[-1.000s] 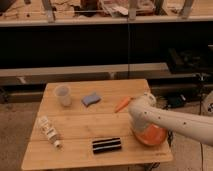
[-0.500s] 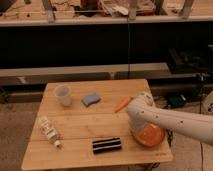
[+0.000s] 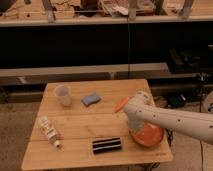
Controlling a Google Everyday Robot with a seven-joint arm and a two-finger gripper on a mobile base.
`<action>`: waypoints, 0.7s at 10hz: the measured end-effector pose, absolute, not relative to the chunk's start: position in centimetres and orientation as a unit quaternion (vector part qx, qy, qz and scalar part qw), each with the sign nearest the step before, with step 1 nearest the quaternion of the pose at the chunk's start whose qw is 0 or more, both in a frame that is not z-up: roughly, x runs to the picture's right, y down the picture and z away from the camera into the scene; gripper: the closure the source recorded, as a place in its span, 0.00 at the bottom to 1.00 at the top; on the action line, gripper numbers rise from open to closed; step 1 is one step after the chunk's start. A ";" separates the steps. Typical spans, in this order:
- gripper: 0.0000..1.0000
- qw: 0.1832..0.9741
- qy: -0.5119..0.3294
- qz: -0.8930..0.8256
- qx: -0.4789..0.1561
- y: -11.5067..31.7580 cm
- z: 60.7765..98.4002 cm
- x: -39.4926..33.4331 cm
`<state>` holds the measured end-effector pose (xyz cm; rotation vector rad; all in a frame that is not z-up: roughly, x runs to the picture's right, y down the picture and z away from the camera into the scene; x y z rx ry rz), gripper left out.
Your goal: Push the ceramic bowl across the table
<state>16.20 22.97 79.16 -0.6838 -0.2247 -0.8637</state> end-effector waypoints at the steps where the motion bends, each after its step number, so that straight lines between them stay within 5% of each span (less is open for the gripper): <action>1: 0.81 0.845 -0.108 -0.412 -0.325 22.9 79.1 16.1; 7: 0.81 0.834 -0.117 -0.428 -0.329 22.9 79.0 15.0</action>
